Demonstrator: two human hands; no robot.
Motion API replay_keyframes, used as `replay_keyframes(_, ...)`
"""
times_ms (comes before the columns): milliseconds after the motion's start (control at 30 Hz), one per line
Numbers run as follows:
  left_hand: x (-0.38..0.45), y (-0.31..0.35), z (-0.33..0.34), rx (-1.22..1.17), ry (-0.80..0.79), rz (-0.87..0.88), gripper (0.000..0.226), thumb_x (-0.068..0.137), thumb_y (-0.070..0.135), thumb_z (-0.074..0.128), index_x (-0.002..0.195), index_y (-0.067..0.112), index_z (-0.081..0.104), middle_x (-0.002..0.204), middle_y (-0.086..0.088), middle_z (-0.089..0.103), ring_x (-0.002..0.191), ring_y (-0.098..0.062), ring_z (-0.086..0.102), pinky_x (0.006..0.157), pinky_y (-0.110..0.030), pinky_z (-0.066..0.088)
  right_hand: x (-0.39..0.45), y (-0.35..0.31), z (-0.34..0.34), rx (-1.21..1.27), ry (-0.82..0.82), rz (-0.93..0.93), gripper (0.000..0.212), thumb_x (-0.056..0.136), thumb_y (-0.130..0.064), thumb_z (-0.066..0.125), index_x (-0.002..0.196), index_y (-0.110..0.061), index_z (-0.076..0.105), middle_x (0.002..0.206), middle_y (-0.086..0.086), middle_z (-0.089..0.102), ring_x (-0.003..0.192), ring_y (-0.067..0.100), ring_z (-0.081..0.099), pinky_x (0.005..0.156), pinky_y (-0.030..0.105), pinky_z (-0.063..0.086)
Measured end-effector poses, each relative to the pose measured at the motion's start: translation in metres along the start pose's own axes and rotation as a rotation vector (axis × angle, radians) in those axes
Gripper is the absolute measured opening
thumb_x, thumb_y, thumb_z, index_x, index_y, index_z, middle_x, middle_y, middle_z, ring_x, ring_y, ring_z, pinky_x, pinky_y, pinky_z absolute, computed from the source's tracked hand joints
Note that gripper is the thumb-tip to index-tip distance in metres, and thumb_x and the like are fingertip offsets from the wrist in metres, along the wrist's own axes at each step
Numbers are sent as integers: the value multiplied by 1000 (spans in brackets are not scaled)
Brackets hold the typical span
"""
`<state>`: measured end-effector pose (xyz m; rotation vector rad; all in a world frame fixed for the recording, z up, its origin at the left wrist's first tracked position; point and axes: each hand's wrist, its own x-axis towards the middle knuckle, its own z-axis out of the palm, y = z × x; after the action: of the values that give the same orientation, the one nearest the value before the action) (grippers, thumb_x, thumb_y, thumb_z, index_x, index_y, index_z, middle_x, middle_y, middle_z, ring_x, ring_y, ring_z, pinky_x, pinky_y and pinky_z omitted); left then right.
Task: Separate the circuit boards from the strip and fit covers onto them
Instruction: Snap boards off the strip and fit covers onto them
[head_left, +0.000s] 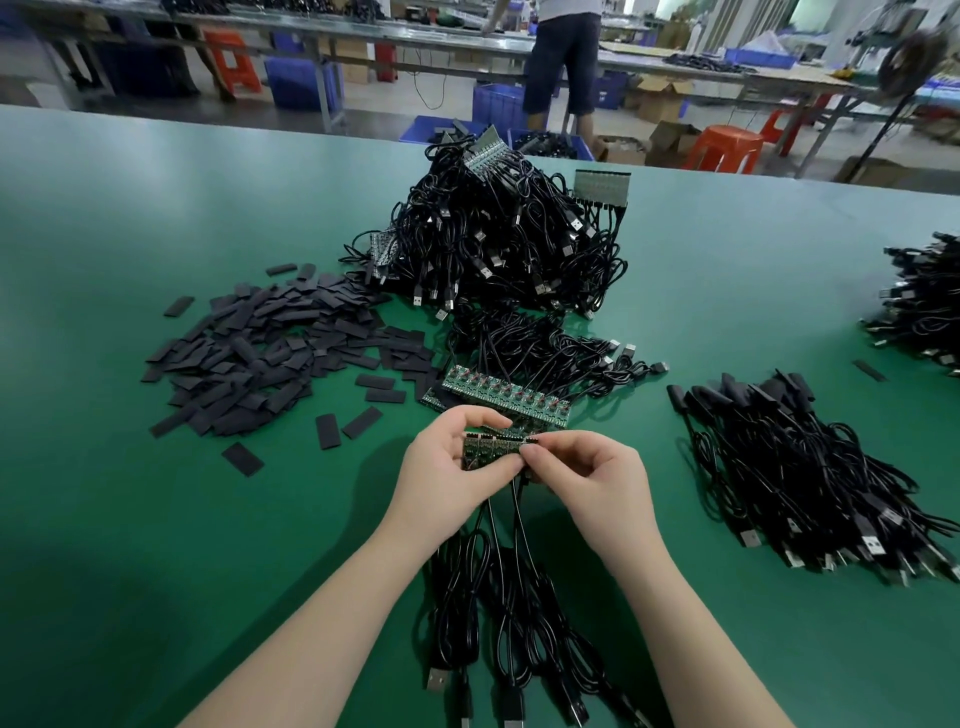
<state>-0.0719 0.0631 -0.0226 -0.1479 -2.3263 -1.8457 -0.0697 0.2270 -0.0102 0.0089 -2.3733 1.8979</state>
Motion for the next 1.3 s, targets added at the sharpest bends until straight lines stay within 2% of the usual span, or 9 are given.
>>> replay_keyframes(200,-1,3,4,-17,31,-37,33,76,19,80,89,38,57,46,18,39,43,-4,29,43,-13,25,-1,1,3,-107,72,-64,14,80,-20,81,72,-28,73,69,-8,72,63,7,63,60,18,50)
replay_keyframes(367,-3,6,8,-61,50,-90,36,75,22,80,90,40,53,66,-17,64,50,-16,39,48,-37,34,-1,2,5,-136,100,-90,11,81,-17,80,73,-21,74,67,-13,70,57,-3,56,55,9,42)
replay_keyframes(533,-5,6,12,-47,79,-95,40,75,20,79,89,41,48,66,-11,69,41,-12,39,42,-26,34,-1,4,6,-174,107,-100,13,83,-16,79,72,-20,73,69,-15,69,59,-3,58,57,9,43)
replay_keyframes(767,-6,4,16,34,111,-71,38,76,21,78,89,38,46,62,-8,67,43,-16,39,42,-34,33,-2,5,10,-236,128,-151,21,83,-14,78,68,-26,67,63,-12,67,60,0,59,56,10,43)
replay_keyframes(967,-3,-3,11,112,75,-50,38,75,39,76,101,49,50,61,16,48,48,-4,36,47,-16,30,0,4,2,-165,183,-112,15,87,-21,74,74,-25,68,70,-15,68,62,1,59,59,10,44)
replay_keyframes(1067,-5,-3,15,224,-53,6,47,82,34,73,116,51,45,98,32,62,61,0,49,60,-8,38,0,-1,-4,-55,349,-145,13,94,-24,64,83,-29,62,79,-13,66,64,10,62,59,21,52)
replay_keyframes(1133,-7,-2,17,326,-111,42,51,86,33,70,124,50,41,109,31,59,87,8,55,75,1,35,-2,-7,-8,38,474,-215,14,99,-23,57,89,-33,58,82,-12,63,62,17,61,57,30,52)
replay_keyframes(1200,-8,-1,18,382,-130,71,52,87,32,68,127,50,41,112,30,55,107,17,46,83,5,28,-4,-13,-11,90,610,-347,22,102,-20,51,93,-39,54,83,-16,60,55,16,55,50,30,45)
replay_keyframes(1300,-8,-2,18,401,-143,97,46,87,30,69,127,42,51,120,31,46,112,29,33,87,9,21,-4,-20,-14,91,747,-553,21,102,-18,46,102,-38,48,91,-23,56,52,13,49,46,27,39)
